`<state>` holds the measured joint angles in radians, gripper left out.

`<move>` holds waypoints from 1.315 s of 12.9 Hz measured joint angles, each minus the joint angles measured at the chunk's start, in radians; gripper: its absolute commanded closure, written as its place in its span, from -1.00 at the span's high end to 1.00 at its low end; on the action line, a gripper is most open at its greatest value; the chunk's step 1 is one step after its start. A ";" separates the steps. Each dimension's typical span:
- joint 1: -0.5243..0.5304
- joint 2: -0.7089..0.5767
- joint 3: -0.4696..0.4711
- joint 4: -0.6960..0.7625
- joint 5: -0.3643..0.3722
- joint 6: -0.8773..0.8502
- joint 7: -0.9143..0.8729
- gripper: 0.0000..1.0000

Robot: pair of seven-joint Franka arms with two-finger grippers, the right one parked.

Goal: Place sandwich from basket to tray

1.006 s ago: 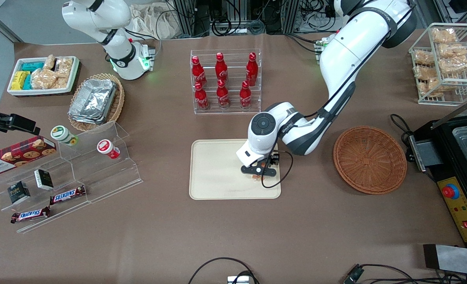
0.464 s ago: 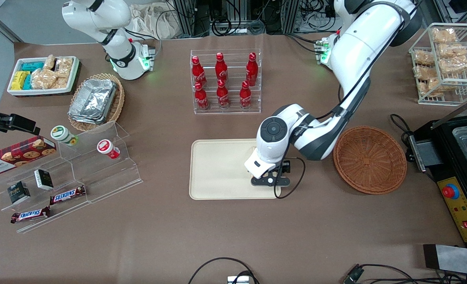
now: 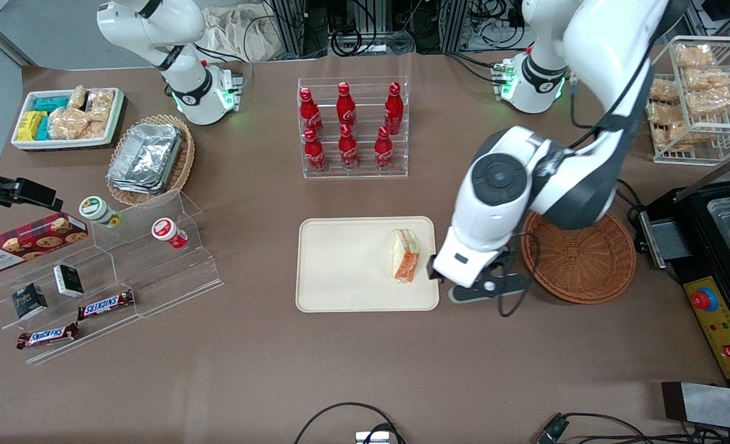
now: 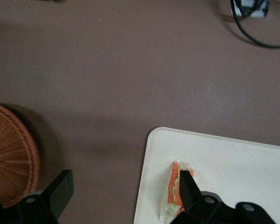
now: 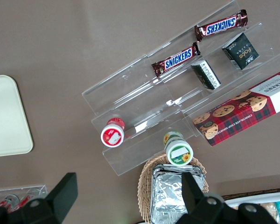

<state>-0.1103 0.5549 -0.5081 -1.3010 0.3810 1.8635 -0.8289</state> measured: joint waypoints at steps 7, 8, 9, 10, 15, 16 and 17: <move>0.077 -0.038 0.001 0.000 -0.005 -0.062 0.042 1.00; 0.095 -0.050 0.001 0.000 -0.014 -0.076 0.068 1.00; 0.116 -0.064 0.001 0.000 -0.026 -0.090 0.100 1.00; 0.136 -0.079 0.002 0.000 -0.039 -0.111 0.137 1.00; 0.170 -0.207 0.096 -0.091 -0.150 -0.150 0.322 1.00; 0.171 -0.243 0.138 -0.110 -0.184 -0.156 0.402 1.00; 0.172 -0.279 0.178 -0.130 -0.214 -0.169 0.477 1.00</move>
<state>0.0616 0.2756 -0.3300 -1.4315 0.1674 1.6940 -0.3518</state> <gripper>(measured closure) 0.000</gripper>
